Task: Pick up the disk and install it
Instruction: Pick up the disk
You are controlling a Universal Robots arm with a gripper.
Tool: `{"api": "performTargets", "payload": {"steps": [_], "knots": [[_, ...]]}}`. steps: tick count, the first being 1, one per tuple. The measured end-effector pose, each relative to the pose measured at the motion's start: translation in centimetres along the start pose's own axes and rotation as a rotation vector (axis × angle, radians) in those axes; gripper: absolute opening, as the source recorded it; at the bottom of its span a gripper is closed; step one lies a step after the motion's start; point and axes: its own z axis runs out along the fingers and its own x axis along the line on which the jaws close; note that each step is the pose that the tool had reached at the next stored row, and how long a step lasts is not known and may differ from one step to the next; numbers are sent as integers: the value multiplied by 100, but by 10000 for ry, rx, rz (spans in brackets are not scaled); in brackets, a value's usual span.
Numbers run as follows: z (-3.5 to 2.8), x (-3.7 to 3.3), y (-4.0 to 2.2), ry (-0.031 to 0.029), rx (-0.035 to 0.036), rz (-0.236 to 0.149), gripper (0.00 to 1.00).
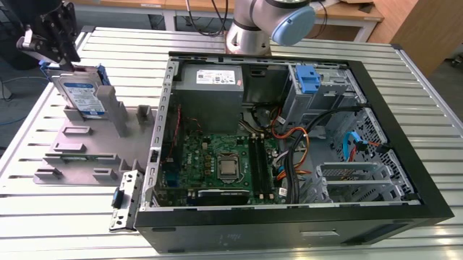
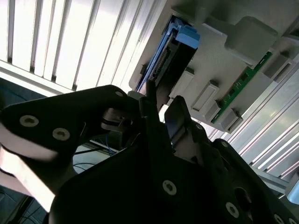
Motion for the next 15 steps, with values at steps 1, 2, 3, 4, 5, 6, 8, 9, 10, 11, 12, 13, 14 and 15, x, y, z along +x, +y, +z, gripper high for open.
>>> {"api": "performTargets", "payload": {"steps": [1, 2, 3, 4, 5, 6, 8, 9, 10, 11, 12, 13, 14, 15], "knots": [[0, 0, 0, -1, 0, -1, 35], [0, 0, 0, -1, 0, -2, 41], [0, 0, 0, 0, 0, -2, 41], [0, 0, 0, -1, 0, -3, 47], [0, 0, 0, -1, 0, -4, 53], [0, 0, 0, 0, 0, -5, 53], [0, 0, 0, -1, 0, -7, 59], [1, 0, 0, 0, -1, -7, 59], [7, 0, 0, -2, 3, -9, 59], [19, 2, 5, -1, 9, -13, 59], [36, 4, 13, -3, 19, -23, 59], [54, 6, 23, -4, 28, -42, 59], [72, 6, 31, -3, 35, -65, 59], [88, 7, 38, -3, 41, -94, 59]]}}
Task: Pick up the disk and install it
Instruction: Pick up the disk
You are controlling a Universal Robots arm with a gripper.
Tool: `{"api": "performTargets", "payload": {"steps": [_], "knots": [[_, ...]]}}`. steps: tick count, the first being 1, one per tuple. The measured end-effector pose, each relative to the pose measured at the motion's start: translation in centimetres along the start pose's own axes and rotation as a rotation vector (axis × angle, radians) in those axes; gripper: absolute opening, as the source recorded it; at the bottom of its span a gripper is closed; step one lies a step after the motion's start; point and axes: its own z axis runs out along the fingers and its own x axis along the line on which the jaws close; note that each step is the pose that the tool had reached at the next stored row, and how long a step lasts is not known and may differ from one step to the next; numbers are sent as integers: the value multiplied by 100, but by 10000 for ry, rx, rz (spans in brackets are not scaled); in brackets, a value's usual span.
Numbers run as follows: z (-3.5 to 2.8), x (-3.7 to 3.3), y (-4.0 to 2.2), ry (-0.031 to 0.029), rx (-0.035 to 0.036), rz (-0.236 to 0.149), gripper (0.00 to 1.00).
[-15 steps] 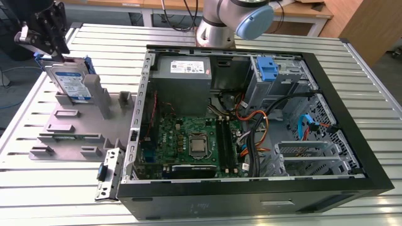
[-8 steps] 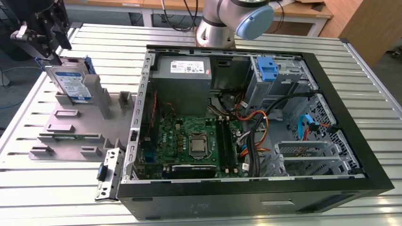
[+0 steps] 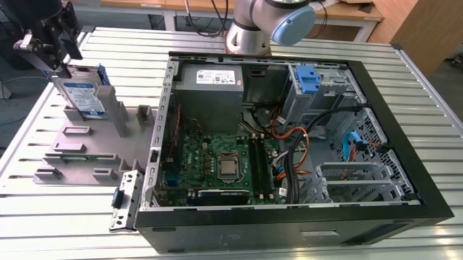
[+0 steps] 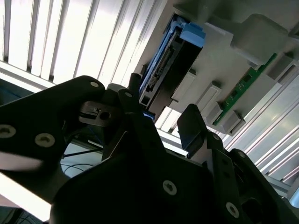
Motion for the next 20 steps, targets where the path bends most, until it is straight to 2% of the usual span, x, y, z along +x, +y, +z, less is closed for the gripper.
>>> {"api": "performTargets", "payload": {"steps": [11, 20], "knots": [[192, 16, 12, 5, -3, -228, 59], [220, -45, 13, 13, -11, -325, 59]]}}
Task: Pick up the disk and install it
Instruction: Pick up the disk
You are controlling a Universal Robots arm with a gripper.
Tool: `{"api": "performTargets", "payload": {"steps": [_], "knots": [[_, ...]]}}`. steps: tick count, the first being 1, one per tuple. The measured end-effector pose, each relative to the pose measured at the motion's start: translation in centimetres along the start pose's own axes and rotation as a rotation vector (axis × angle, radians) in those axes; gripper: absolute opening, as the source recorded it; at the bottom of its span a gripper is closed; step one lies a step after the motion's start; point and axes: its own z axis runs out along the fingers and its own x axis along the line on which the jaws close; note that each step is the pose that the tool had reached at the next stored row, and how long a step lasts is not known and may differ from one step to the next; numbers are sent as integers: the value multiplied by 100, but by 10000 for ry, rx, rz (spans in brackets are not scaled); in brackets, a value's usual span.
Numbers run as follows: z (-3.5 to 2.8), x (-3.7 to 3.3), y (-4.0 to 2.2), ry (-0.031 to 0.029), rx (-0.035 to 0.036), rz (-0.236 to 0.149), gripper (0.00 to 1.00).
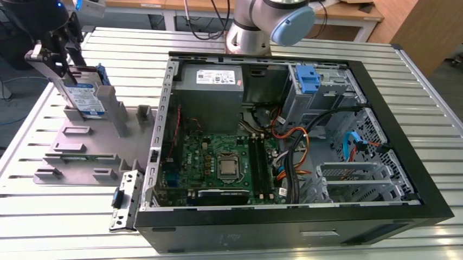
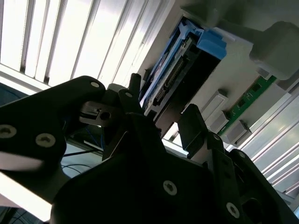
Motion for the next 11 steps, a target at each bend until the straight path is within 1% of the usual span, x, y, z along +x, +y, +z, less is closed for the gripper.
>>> {"api": "performTargets", "payload": {"steps": [1, 4, 5, 7, 8, 11], "knots": [[1, -4, 0, 13, 1, 1, 59], [1, -4, 0, 21, 1, -1, 59], [2, -6, 0, 33, 2, 1, 59], [3, -7, 0, 124, 4, 0, 59], [6, -6, -1, 140, 3, -46, 59], [12, -6, -1, 149, -12, -225, 59]]}}
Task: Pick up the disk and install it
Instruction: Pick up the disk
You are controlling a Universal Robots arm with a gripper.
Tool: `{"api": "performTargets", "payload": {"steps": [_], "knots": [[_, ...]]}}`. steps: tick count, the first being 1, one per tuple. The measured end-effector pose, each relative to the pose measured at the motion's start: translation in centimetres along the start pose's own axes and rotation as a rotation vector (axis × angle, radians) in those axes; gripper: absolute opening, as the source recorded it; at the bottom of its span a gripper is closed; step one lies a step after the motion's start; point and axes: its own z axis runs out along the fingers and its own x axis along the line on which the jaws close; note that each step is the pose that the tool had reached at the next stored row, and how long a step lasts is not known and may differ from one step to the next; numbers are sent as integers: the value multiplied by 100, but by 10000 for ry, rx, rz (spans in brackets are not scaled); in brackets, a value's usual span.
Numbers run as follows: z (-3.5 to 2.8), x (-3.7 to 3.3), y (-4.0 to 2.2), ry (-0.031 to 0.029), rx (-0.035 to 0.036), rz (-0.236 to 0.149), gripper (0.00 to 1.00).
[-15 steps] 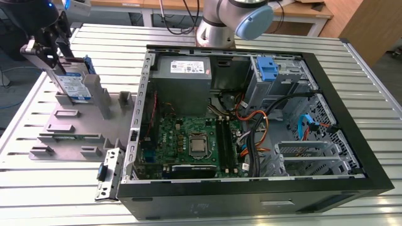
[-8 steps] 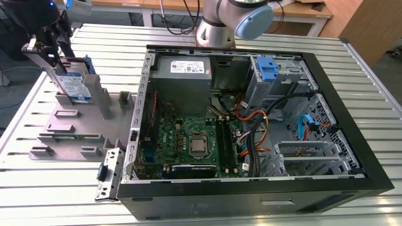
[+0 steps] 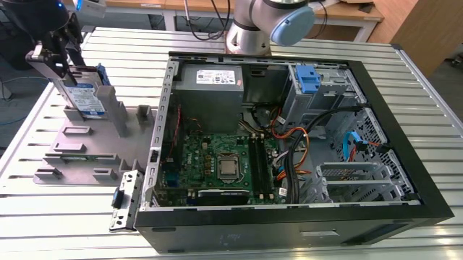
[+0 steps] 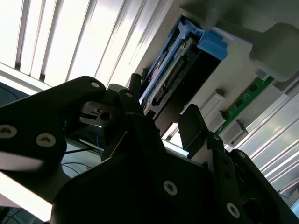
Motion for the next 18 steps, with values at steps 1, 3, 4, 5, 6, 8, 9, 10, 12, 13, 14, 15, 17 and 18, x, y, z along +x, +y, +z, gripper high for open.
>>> {"api": "performTargets", "payload": {"steps": [1, 3, 4, 5, 6, 8, 9, 10, 12, 13, 14, 15, 17, 18], "knots": [[2, -1, 0, 2, -3, -57, 59], [4, -2, -2, -10, -9, -156, 59], [4, -2, -3, -19, -12, -179, 59], [4, -2, -5, -22, -13, -187, 59], [4, -2, -5, -23, -12, -189, 59], [0, -2, -6, -23, -13, -190, 59], [-4, -2, -5, -24, -13, -190, 59], [-4, -2, -6, -24, -12, -190, 59], [-6, -2, -5, -24, -11, -190, 59], [-8, -3, -5, -24, -13, -190, 59], [-8, -2, -5, -24, -12, -190, 59], [-8, -3, -5, -24, -13, -190, 59], [-11, -3, -5, -23, -14, -190, 59], [-11, -3, -5, -23, -13, -190, 59]]}}
